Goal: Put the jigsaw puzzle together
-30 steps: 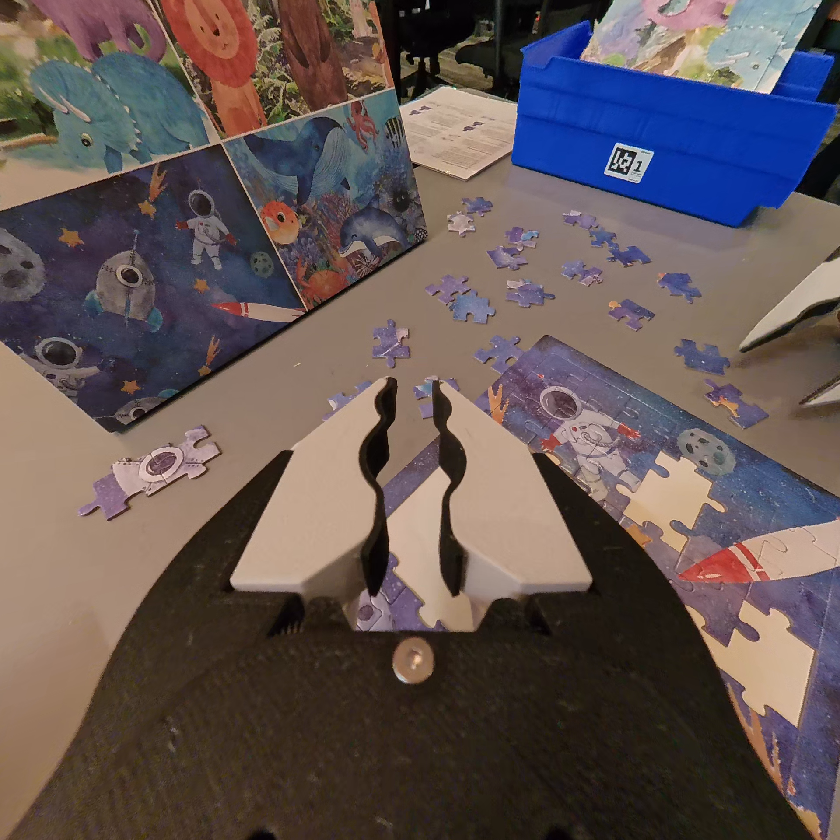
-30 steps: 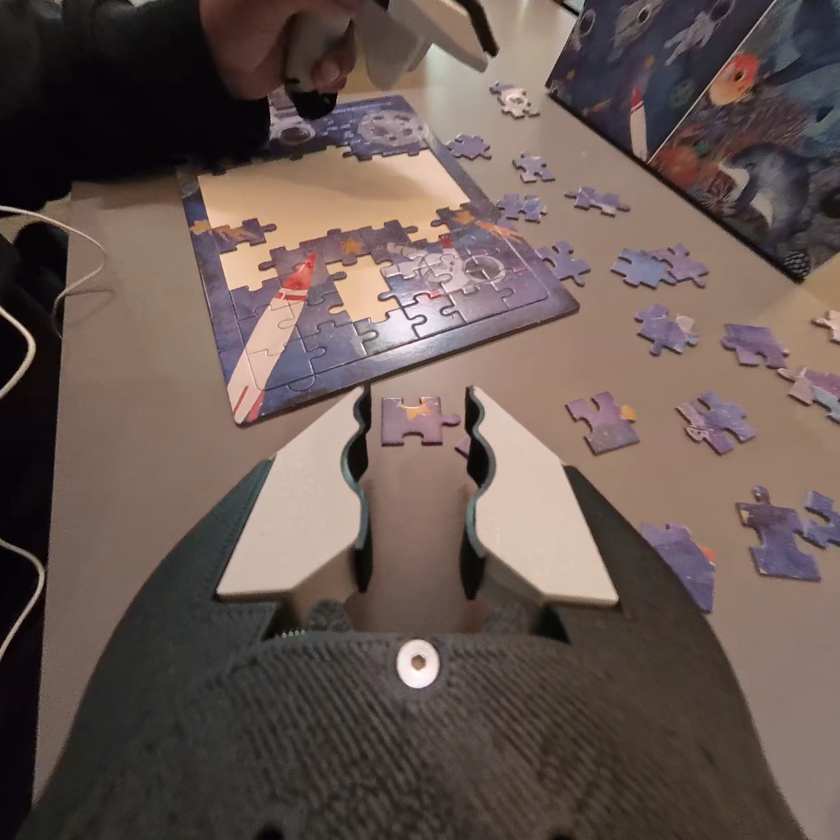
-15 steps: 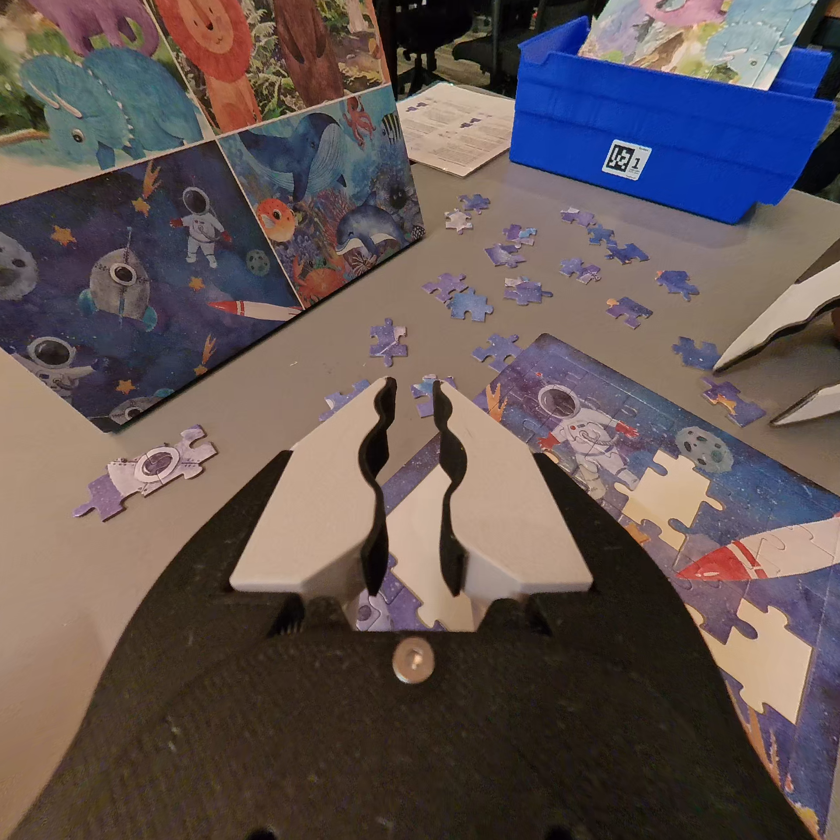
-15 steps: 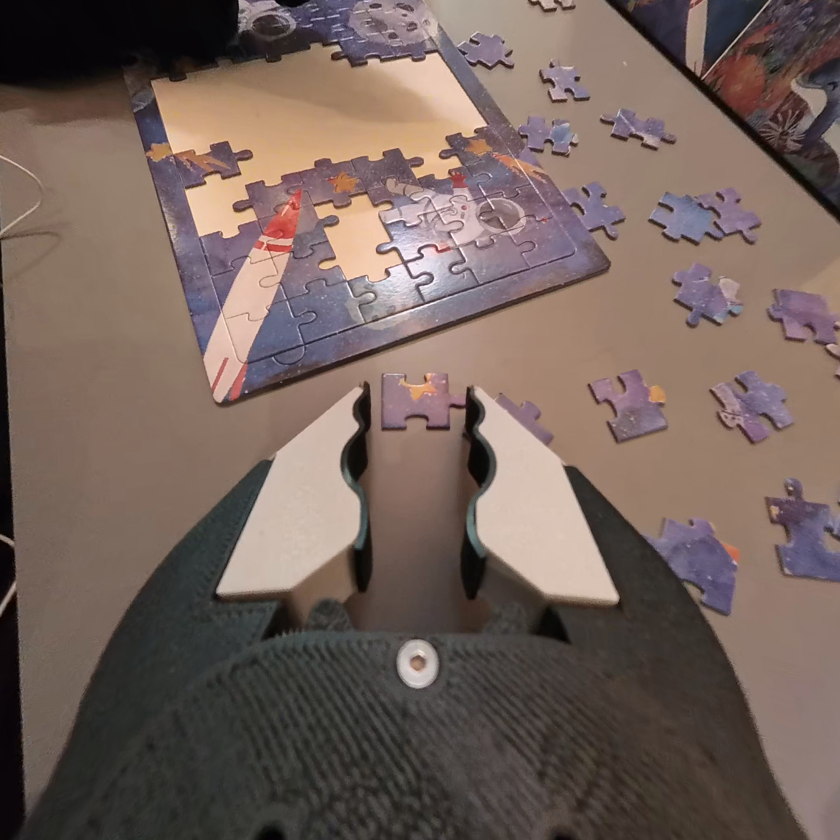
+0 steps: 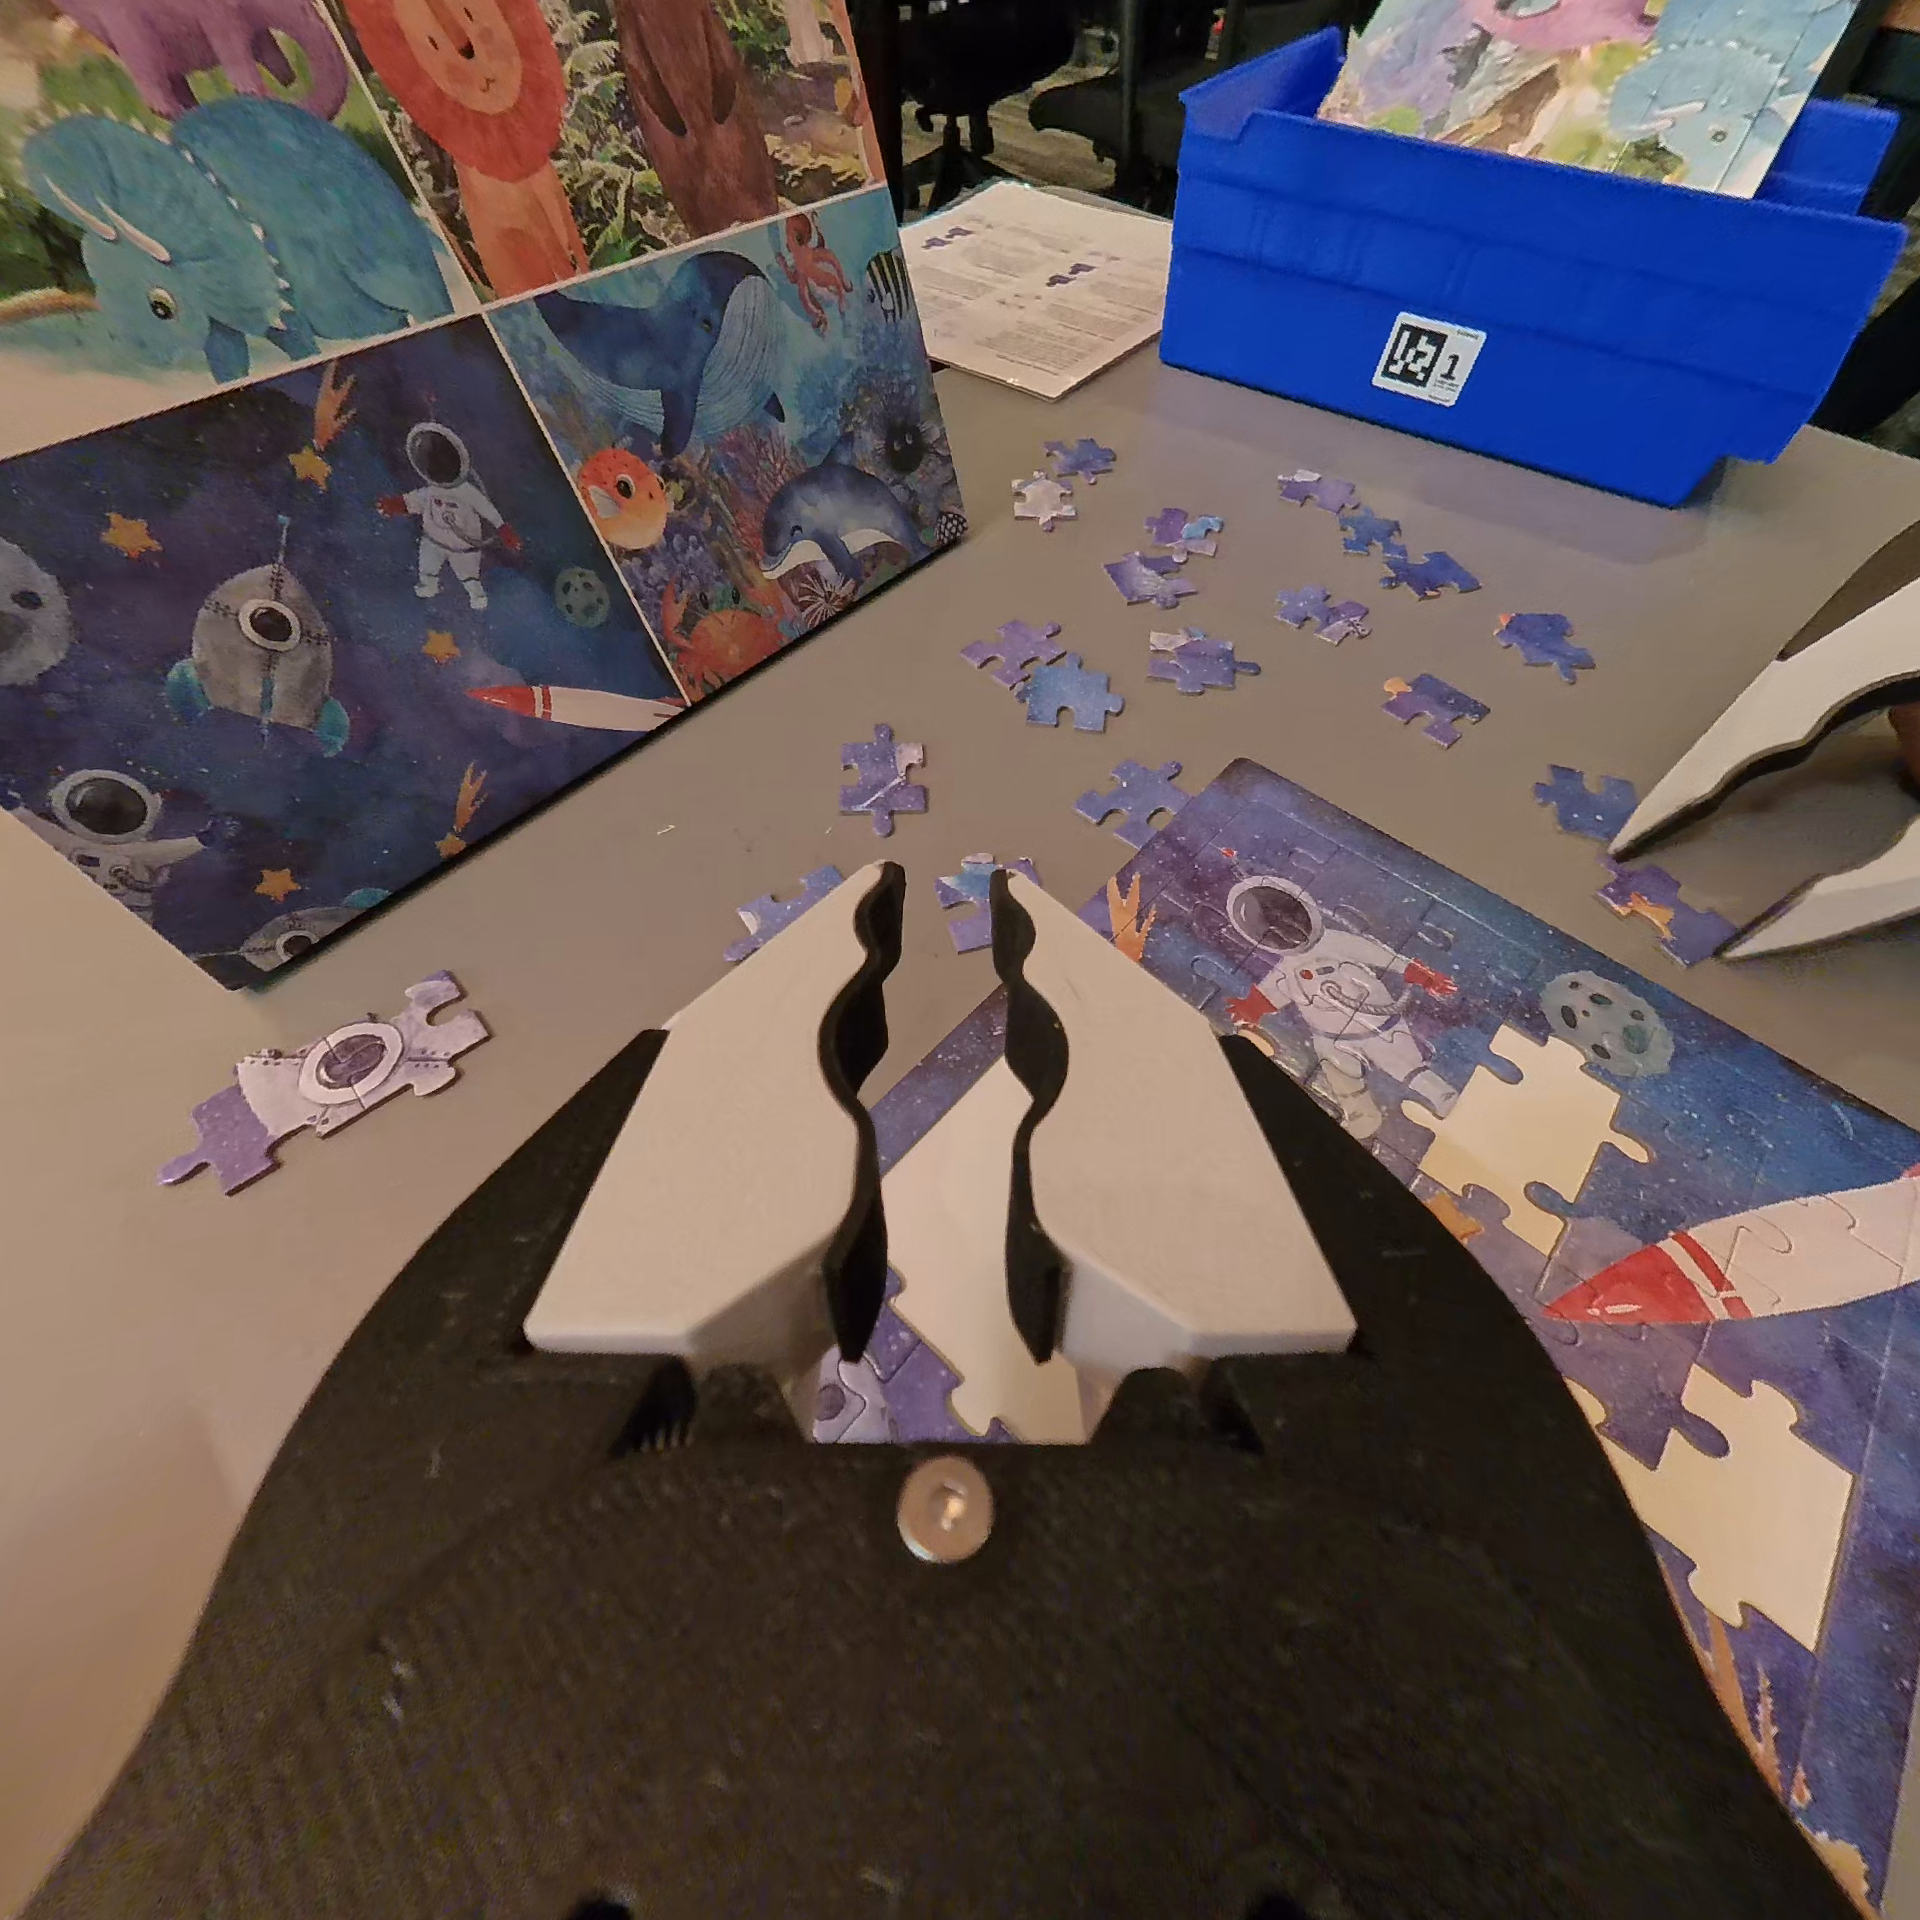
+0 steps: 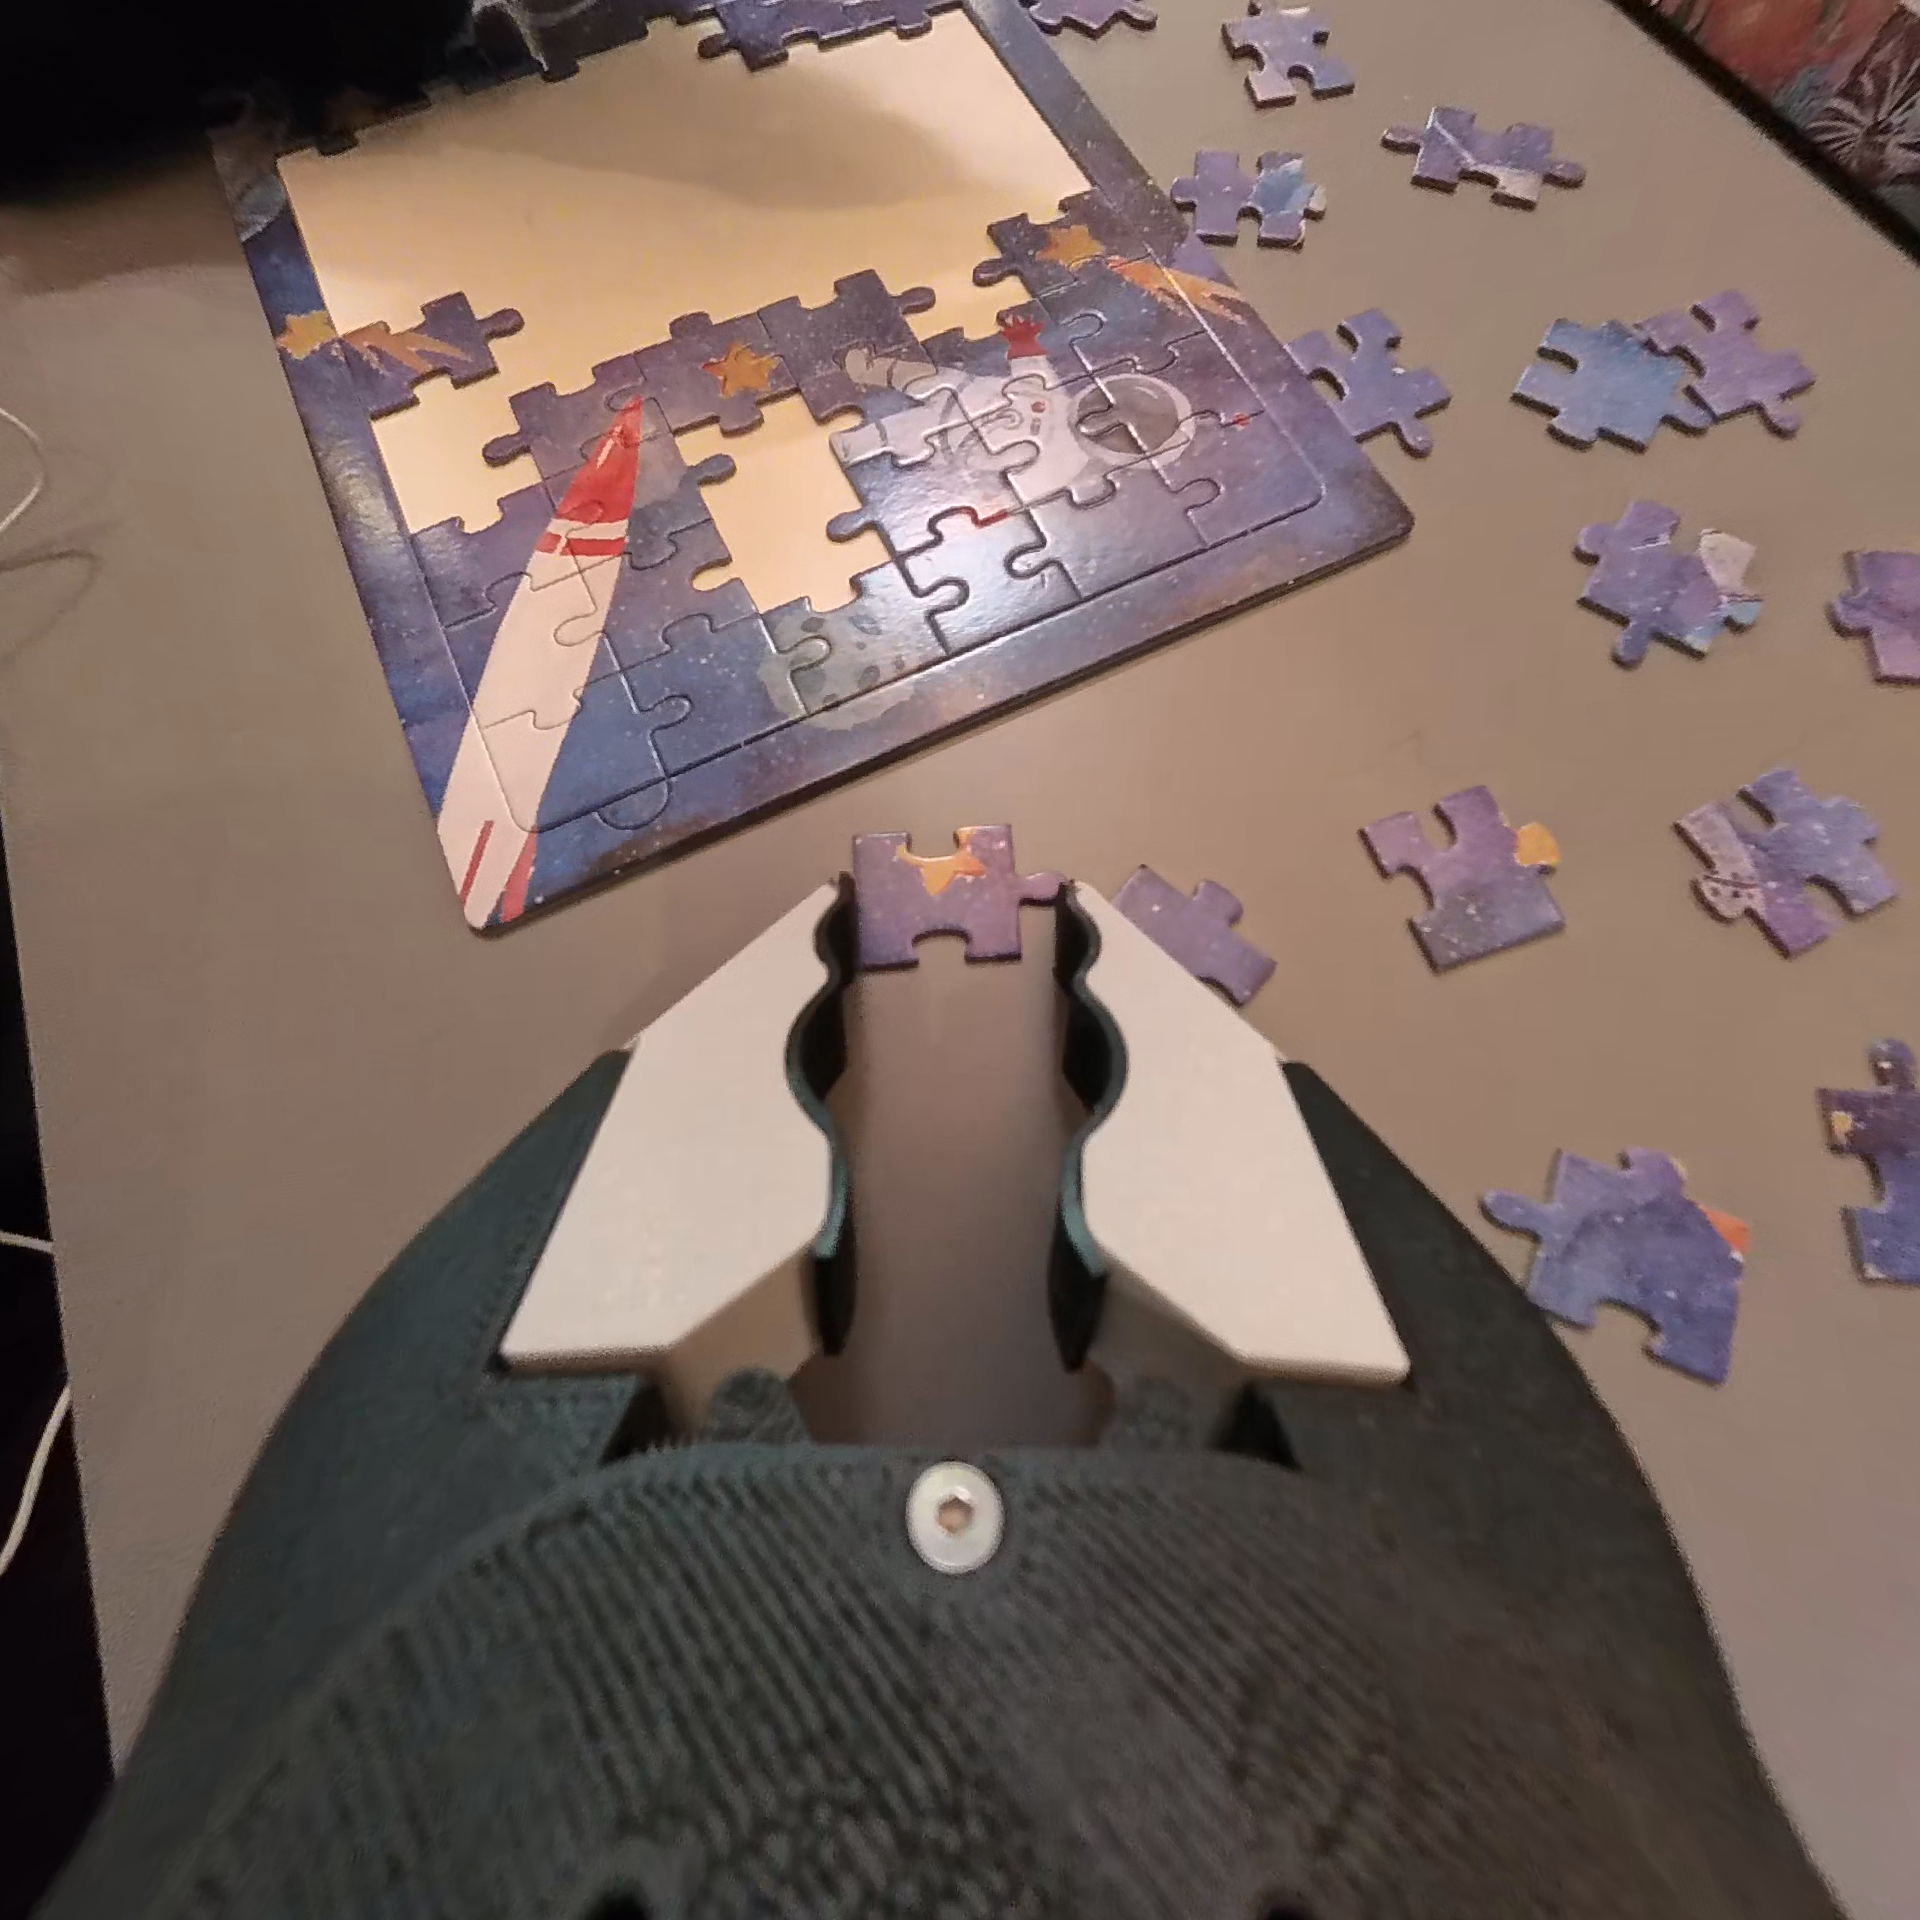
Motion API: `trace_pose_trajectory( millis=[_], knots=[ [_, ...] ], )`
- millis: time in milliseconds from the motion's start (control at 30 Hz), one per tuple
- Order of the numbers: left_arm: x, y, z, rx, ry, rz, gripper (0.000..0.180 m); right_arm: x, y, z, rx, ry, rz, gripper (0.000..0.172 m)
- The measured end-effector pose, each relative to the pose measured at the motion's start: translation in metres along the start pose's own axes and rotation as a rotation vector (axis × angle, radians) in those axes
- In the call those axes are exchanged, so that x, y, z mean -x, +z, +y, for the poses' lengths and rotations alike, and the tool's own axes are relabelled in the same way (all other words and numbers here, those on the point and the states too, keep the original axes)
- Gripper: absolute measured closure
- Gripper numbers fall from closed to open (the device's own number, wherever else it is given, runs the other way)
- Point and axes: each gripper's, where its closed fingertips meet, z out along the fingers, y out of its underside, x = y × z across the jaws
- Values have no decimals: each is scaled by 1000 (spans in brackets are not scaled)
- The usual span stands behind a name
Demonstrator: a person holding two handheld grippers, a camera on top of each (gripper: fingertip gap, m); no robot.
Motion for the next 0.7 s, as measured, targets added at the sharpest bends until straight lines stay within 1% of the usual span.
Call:
trace_pose_trajectory(
  millis=[100,500,700],
  knots=[
    [0,0,0,1,0,0,166,0,0,0,0,-3,1,142],
    [0,0,0,2,2,1,165,4,0,0,-2,-16,-19,143],
    [-1,1,0,4,3,2,165,5,-7,-7,-59,-13,-35,143]
  ],
)
